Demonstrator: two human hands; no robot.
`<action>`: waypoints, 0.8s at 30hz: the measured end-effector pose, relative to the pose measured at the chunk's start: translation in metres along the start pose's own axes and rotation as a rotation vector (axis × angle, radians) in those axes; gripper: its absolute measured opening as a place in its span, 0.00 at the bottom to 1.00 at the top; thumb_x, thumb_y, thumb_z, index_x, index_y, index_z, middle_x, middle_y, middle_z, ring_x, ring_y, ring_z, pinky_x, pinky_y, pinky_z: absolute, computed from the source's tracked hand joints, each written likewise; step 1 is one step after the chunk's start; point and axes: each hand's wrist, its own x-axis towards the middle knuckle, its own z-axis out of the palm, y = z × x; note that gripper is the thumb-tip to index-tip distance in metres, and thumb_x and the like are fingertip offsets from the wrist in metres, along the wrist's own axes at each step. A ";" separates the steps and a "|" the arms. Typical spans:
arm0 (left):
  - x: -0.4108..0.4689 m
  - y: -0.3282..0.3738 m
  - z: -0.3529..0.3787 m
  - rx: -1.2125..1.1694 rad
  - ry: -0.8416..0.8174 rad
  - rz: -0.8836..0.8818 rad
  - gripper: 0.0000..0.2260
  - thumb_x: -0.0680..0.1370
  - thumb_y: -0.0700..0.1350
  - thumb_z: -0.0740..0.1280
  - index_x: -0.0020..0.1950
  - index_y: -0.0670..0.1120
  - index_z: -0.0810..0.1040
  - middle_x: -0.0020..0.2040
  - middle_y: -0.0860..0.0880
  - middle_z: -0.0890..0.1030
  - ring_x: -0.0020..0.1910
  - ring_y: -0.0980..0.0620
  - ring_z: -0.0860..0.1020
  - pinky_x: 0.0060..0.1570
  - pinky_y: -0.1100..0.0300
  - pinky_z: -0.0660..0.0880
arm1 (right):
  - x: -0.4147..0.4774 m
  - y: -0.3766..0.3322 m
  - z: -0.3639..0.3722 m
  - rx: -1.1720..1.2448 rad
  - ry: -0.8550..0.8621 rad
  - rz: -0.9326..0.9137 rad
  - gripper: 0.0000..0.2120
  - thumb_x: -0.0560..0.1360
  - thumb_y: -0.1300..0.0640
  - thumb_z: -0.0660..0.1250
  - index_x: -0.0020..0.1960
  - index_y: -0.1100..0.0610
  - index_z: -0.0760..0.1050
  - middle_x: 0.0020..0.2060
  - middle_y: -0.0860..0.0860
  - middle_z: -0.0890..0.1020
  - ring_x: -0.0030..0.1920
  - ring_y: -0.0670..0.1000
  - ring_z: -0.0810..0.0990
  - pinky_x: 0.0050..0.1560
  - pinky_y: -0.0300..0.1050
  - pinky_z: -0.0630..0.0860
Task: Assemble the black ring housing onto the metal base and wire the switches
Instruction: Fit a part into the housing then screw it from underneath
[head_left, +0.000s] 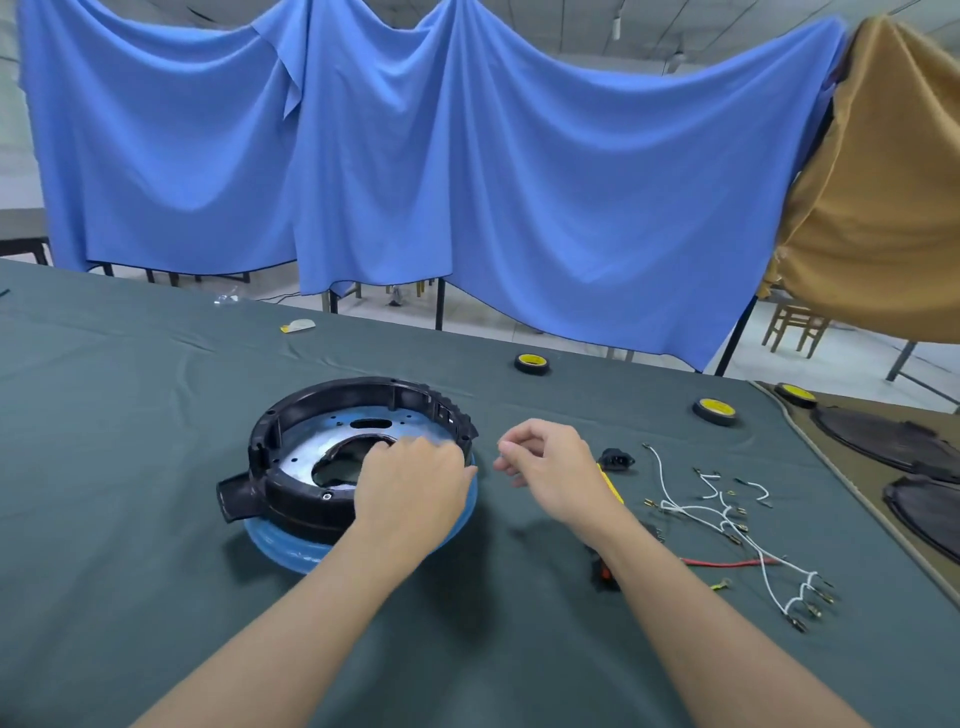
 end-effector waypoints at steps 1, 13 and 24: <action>-0.002 -0.001 0.000 0.036 0.015 0.045 0.16 0.77 0.59 0.66 0.37 0.50 0.76 0.34 0.50 0.81 0.35 0.50 0.80 0.31 0.59 0.60 | -0.001 -0.001 0.000 0.036 0.007 0.010 0.05 0.78 0.63 0.65 0.45 0.59 0.78 0.38 0.53 0.85 0.39 0.50 0.83 0.49 0.47 0.81; -0.009 -0.066 0.016 -0.224 -0.059 0.240 0.21 0.79 0.64 0.49 0.41 0.52 0.73 0.38 0.54 0.75 0.42 0.53 0.74 0.32 0.56 0.66 | 0.006 -0.020 0.005 -0.250 -0.101 -0.228 0.04 0.76 0.58 0.68 0.47 0.54 0.82 0.42 0.46 0.85 0.43 0.46 0.80 0.42 0.27 0.69; -0.002 -0.041 0.023 -0.083 0.042 0.094 0.23 0.79 0.66 0.49 0.50 0.55 0.79 0.40 0.53 0.76 0.39 0.51 0.76 0.26 0.58 0.55 | 0.010 -0.023 0.013 -0.299 -0.116 -0.339 0.05 0.76 0.61 0.68 0.48 0.56 0.83 0.39 0.43 0.81 0.38 0.37 0.76 0.45 0.25 0.68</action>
